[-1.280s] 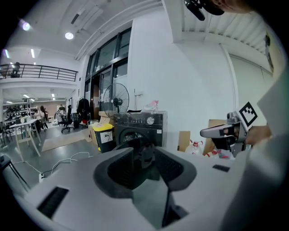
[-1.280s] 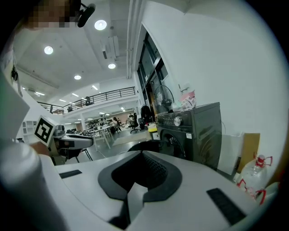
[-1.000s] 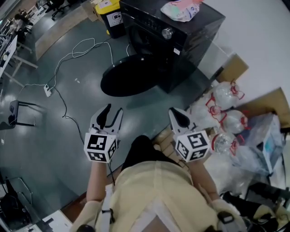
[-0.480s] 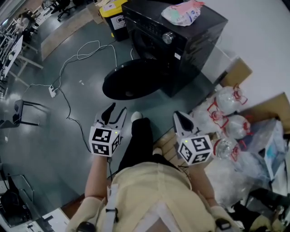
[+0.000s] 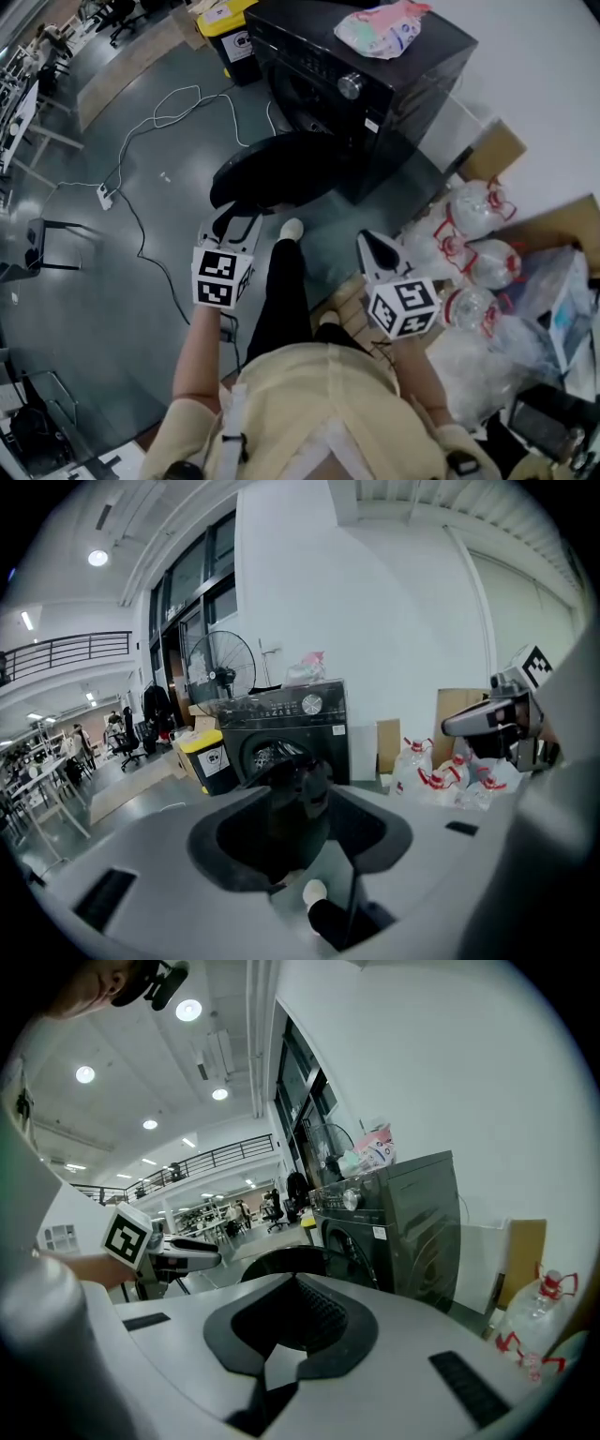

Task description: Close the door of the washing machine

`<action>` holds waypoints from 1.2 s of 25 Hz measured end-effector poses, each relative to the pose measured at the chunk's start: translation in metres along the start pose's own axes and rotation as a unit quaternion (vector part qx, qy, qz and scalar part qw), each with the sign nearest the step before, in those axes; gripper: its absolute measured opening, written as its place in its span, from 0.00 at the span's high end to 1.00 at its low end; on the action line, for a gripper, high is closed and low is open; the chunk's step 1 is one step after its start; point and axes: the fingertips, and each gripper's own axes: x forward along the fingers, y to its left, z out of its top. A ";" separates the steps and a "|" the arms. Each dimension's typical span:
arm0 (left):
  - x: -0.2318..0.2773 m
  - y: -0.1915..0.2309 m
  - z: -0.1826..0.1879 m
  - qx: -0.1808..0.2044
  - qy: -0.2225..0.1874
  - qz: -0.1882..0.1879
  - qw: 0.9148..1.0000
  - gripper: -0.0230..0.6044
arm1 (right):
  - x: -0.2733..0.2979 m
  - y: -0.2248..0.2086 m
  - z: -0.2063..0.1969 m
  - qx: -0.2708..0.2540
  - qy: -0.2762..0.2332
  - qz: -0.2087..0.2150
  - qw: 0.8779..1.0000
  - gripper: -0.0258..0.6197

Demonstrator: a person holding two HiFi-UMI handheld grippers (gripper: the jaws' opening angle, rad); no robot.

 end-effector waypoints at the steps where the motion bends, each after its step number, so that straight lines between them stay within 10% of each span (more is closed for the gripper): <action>1: 0.006 0.005 0.001 0.009 0.003 0.000 1.000 0.69 | 0.006 0.000 0.001 0.001 0.002 0.001 1.000 0.95; 30: 0.171 0.076 0.009 0.083 0.096 -0.070 0.989 0.67 | 0.174 -0.029 0.027 0.024 0.080 0.019 0.996 0.95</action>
